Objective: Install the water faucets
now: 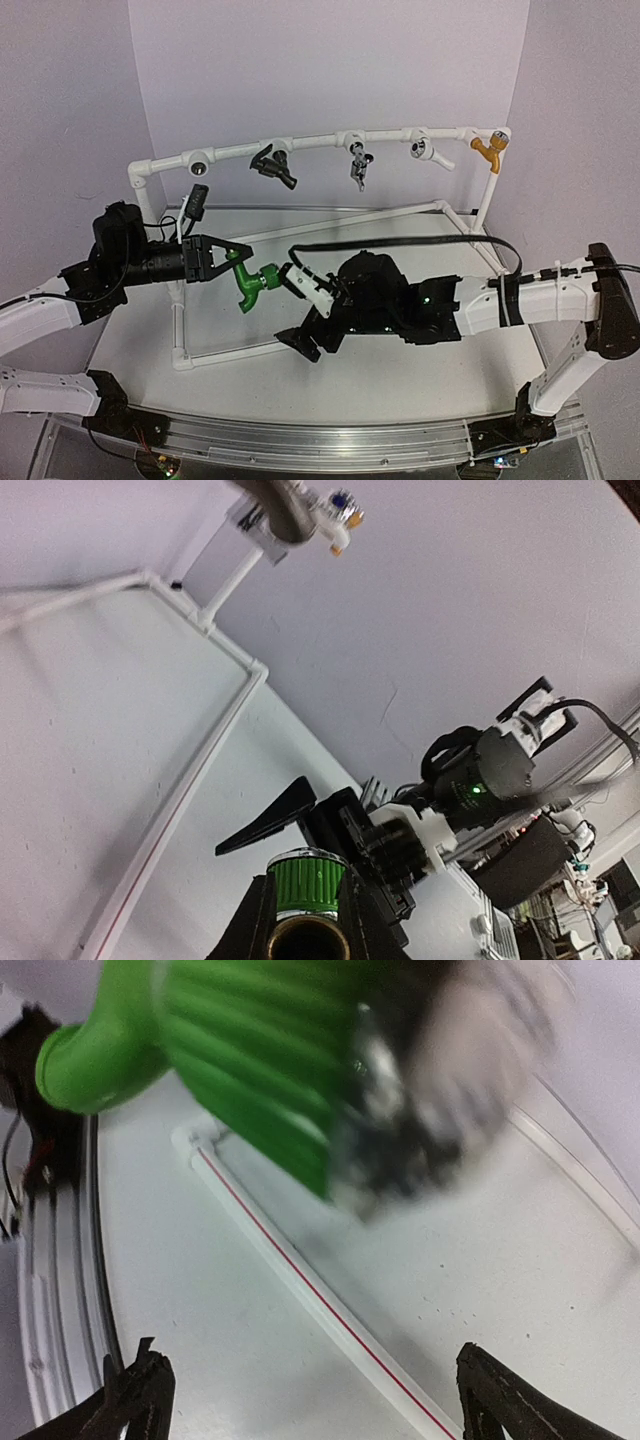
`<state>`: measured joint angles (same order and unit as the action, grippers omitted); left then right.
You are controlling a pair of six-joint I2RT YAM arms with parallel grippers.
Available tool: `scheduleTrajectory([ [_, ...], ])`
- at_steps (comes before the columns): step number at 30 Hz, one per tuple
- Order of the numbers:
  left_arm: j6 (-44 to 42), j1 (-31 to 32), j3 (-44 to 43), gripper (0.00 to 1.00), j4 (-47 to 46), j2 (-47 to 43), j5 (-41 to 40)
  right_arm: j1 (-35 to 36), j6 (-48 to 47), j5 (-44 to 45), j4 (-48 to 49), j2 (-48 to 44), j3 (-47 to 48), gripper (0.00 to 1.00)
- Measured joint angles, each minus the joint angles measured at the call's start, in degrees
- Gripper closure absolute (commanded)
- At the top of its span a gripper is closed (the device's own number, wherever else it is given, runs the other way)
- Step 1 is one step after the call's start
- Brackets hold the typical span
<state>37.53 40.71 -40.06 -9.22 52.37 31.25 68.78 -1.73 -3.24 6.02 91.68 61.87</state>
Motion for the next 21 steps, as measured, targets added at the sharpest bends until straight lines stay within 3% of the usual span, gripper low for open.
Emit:
scheduleTrajectory([
  [7,6.7,0.0,6.0,1.00,-21.5,1.9,-1.5,-0.2,19.3,-9.2,22.7,-0.1,-0.6,0.04],
  [12,9.9,0.2,7.6,1.00,-32.6,3.0,-1.8,-0.1,25.3,-9.8,33.8,1.9,0.3,0.30],
  [21,10.9,1.2,7.6,1.00,-40.9,3.3,-2.0,-0.1,29.8,-9.6,47.7,6.3,1.4,0.49],
])
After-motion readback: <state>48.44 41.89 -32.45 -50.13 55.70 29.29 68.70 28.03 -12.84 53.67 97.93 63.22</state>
